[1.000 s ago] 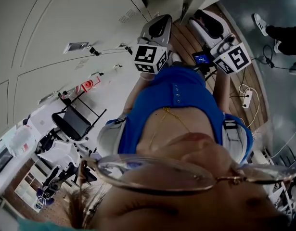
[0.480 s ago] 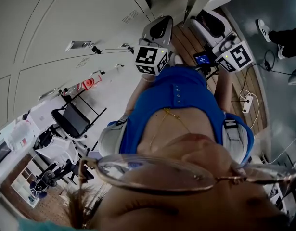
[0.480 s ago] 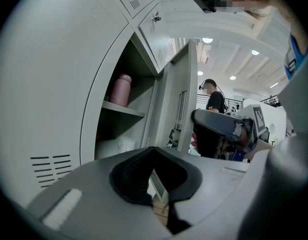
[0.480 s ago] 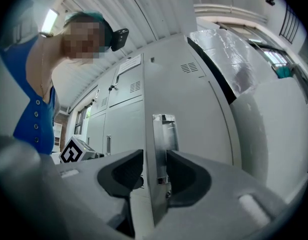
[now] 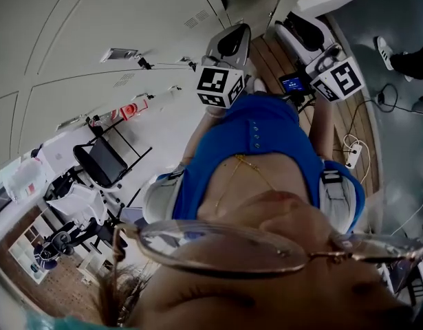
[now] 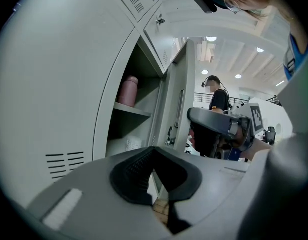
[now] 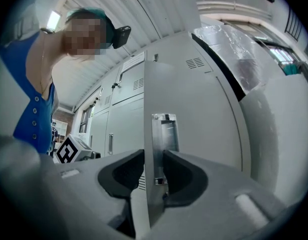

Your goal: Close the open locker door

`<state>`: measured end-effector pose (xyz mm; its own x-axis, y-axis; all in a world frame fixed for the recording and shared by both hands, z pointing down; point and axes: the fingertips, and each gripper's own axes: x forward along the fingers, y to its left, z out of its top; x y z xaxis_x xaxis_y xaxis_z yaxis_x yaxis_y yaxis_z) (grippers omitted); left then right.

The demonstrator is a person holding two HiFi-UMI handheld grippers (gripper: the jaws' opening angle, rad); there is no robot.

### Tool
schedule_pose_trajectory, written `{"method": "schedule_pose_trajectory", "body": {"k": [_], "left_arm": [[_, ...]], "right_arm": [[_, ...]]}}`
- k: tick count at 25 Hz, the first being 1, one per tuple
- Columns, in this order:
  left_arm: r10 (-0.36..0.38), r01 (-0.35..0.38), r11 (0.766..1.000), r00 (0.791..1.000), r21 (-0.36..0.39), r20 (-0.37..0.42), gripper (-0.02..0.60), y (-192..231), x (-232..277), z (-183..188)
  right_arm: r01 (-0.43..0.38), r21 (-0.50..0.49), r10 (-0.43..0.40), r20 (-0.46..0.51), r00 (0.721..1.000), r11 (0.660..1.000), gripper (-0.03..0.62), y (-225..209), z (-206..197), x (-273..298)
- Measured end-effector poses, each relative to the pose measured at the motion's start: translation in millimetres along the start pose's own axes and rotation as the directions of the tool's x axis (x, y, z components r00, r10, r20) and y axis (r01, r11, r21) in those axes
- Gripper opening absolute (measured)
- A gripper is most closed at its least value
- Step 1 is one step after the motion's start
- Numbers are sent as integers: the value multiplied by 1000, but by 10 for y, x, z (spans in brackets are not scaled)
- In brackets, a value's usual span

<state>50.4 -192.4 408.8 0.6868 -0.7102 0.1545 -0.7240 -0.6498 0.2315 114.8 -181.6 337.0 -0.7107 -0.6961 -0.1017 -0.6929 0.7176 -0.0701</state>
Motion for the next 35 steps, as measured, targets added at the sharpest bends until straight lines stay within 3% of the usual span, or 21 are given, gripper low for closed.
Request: {"method": "schedule_pose_trajectory", "body": {"k": [15, 35], "left_arm": [[119, -119, 993, 992, -21, 28, 0, 254, -265, -2], [233, -229, 972, 970, -57, 65, 0, 565, -584, 33]], "right_arm": [[-49, -13, 48, -4, 999, 999, 112, 59, -56, 335], [-145, 93, 141, 43, 989, 985, 110, 48, -106, 708]]}}
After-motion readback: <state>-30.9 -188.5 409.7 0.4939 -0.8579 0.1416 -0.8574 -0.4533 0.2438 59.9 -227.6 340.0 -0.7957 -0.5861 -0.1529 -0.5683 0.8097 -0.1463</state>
